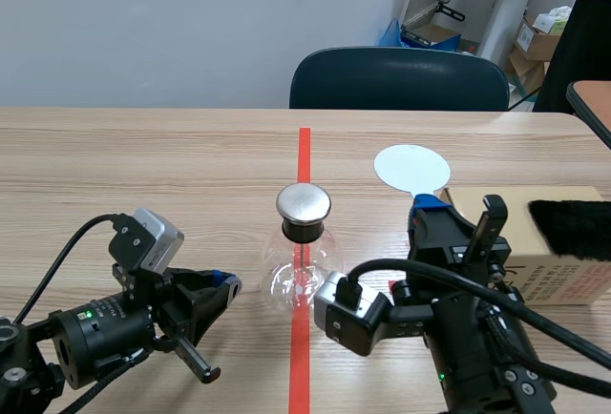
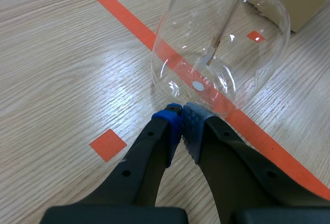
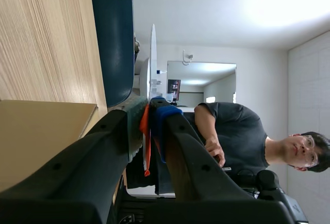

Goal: Do the electroscope experiment

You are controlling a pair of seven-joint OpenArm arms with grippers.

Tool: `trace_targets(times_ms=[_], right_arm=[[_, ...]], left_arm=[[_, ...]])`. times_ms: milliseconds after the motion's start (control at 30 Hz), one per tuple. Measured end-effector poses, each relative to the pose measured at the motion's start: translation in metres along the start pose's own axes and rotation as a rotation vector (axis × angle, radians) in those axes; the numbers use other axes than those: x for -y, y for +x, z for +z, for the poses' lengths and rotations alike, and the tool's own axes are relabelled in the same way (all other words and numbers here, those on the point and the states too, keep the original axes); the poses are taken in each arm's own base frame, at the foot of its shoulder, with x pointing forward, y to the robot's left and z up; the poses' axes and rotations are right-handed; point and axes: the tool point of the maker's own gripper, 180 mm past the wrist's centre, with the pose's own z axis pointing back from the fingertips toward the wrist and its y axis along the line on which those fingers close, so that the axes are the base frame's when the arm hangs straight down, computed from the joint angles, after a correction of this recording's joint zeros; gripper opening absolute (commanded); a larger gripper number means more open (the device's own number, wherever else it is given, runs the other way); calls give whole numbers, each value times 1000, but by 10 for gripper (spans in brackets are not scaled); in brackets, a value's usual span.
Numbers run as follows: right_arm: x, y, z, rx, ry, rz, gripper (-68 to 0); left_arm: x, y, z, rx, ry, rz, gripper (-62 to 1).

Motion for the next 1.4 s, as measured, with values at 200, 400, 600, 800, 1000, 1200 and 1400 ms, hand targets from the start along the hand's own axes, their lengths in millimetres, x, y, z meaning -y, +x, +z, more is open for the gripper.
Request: trace_targets(times_ms=[200, 400, 600, 800, 1000, 1200, 1400], right_arm=[[0, 1, 0, 4, -2, 6, -665], [0, 1, 0, 4, -2, 6, -665], [0, 1, 0, 4, -2, 6, -665], [0, 1, 0, 4, -2, 6, -665], [0, 1, 0, 4, -2, 6, -665], [0, 1, 0, 4, -2, 6, -665], [0, 1, 0, 4, -2, 6, -665]], left_arm=[[0, 0, 0, -1, -1, -3, -582], [0, 0, 0, -1, -1, -2, -582], [0, 0, 0, -1, -1, -3, -582], [0, 0, 0, -1, -2, -7, -582], [2, -2, 0, -12, -12, -39, -582], [-5, -1, 0, -9, 27, -53, -582], [-4, -2, 0, -13, 20, -81, -582]])
